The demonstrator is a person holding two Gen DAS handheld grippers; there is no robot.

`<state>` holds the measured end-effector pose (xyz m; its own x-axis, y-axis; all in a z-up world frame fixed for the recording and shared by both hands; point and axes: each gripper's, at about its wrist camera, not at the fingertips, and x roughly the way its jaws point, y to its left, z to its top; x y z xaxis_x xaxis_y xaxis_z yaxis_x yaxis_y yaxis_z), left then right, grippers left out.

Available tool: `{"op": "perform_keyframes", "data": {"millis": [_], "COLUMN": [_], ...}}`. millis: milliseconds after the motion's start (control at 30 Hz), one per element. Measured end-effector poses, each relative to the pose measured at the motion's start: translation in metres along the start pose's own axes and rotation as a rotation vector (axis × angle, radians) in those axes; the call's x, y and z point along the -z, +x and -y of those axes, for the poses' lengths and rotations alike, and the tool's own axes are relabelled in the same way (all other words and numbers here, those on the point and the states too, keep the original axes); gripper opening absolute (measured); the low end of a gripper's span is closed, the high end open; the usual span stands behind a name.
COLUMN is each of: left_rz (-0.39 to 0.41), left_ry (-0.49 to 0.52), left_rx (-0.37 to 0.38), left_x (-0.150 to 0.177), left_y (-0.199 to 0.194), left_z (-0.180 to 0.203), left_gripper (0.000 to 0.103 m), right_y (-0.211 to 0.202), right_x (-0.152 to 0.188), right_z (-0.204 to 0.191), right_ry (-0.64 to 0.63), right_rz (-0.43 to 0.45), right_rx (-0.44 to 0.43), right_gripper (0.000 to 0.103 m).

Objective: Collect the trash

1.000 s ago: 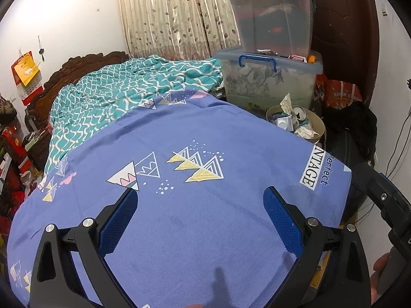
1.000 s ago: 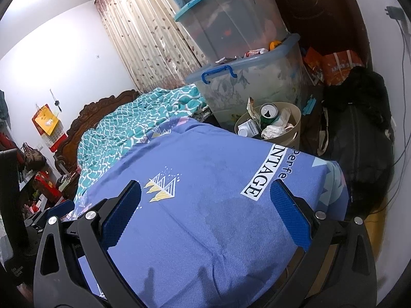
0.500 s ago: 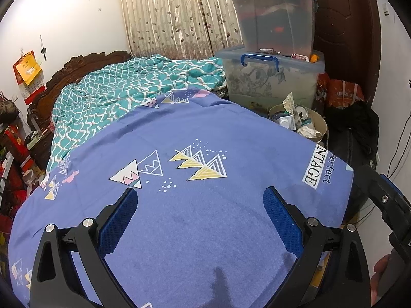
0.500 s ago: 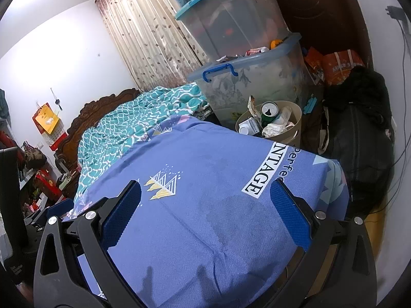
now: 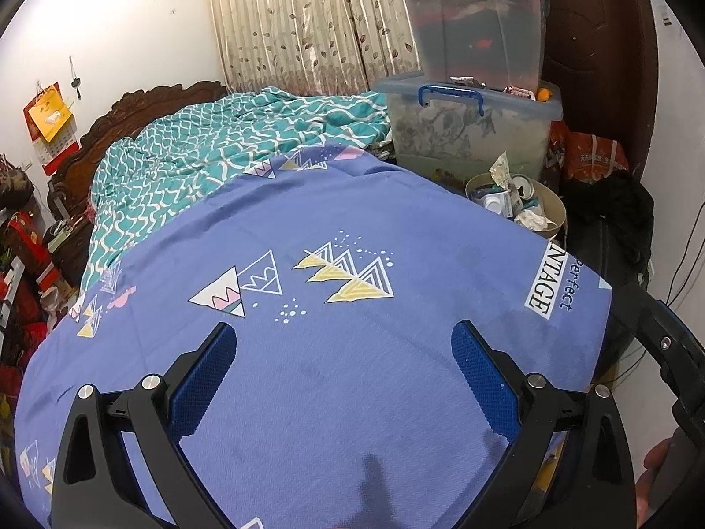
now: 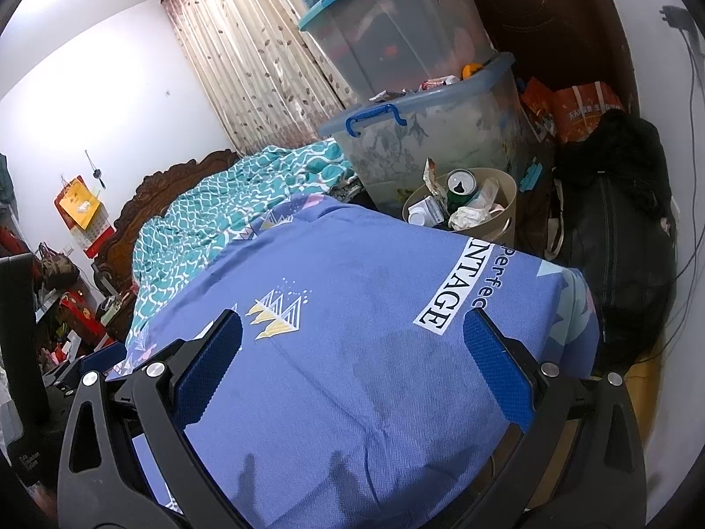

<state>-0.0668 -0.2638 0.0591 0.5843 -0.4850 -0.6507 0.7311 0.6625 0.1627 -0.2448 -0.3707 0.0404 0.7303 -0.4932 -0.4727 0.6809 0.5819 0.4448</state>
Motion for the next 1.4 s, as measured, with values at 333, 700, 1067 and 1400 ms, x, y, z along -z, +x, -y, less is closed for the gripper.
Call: {"op": "perform_keyframes", "data": {"millis": [333, 700, 1067, 1400], "left_rz": [-0.010, -0.022, -0.023, -0.028], "left_ry": [-0.003, 0.001, 0.001, -0.012], "left_rx": [-0.002, -0.001, -0.003, -0.015], "left_x": [0.002, 0.004, 0.005, 0.005], "left_y": [0.003, 0.006, 0.007, 0.009], "left_z": [-0.002, -0.002, -0.001, -0.001], "left_gripper": [0.094, 0.094, 0.094, 0.094], "right_y": [0.000, 0.004, 0.004, 0.005], "right_x": [0.002, 0.008, 0.009, 0.014], "right_z": [0.000, 0.000, 0.001, 0.001], "right_ry": [0.001, 0.004, 0.006, 0.009], "right_rz": [-0.002, -0.012, -0.011, -0.017], "right_rx": [0.001, 0.000, 0.001, 0.000], "right_gripper": [0.099, 0.099, 0.099, 0.099]}}
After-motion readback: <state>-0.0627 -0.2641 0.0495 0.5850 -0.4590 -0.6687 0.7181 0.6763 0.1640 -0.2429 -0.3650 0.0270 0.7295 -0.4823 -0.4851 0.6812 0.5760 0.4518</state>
